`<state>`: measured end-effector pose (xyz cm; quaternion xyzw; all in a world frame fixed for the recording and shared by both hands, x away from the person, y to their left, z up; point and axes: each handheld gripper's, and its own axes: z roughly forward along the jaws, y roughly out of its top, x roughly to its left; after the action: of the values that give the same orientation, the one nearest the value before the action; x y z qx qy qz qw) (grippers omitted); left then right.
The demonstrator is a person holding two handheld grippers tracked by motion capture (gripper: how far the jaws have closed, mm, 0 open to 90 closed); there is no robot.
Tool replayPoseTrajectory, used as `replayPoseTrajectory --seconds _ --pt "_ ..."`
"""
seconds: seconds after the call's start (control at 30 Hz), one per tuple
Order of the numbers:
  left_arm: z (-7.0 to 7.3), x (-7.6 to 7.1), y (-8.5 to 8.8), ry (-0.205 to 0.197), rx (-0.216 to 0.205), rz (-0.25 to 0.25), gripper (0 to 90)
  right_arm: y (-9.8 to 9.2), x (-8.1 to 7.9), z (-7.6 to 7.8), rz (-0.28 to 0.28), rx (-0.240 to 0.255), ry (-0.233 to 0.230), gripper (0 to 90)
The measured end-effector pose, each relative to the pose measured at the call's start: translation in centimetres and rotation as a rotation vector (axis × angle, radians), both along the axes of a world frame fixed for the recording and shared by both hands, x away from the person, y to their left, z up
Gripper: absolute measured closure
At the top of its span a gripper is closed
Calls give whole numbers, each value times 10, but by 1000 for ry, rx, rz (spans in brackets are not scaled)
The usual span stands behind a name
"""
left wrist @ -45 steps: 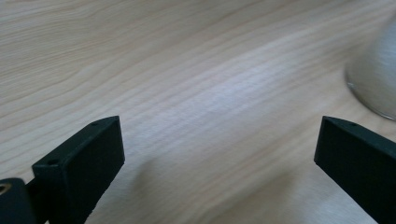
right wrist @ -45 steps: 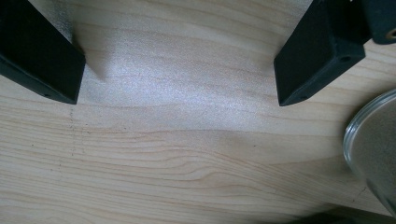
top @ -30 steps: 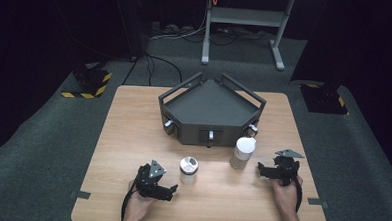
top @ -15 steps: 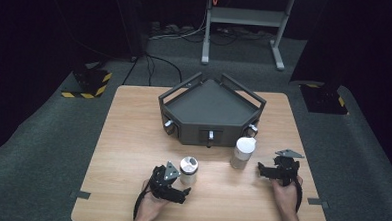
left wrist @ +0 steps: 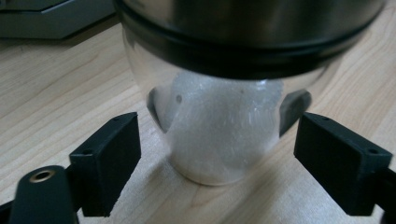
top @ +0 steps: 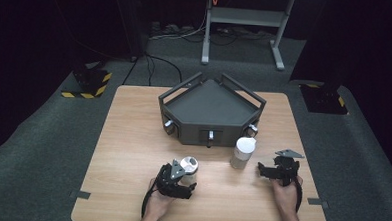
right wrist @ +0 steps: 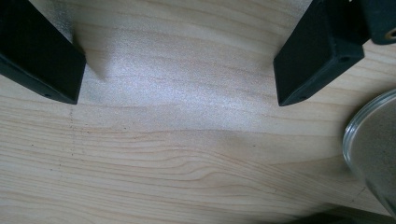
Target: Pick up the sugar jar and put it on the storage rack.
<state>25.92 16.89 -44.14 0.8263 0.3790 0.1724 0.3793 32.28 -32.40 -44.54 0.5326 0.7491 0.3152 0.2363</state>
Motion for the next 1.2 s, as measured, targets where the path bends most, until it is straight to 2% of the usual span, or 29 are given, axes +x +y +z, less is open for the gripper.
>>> replayPoseTrajectory --seconds 0.17,0.63,0.77,1.0,1.2 --pt "-2 0 -3 -7 -10 5 194 0 0 0 0 0 0 18" --pt "-2 1 -10 -22 -5 11 262 0 0 0 0 0 0 18" --pt "-1 -1 -10 -30 -7 21 306 0 0 0 0 0 0 18" --pt "-1 -2 -11 -33 -8 20 311 0 0 0 0 0 0 18" --pt "1 0 -13 -41 9 6 312 0 0 0 1 0 0 18"
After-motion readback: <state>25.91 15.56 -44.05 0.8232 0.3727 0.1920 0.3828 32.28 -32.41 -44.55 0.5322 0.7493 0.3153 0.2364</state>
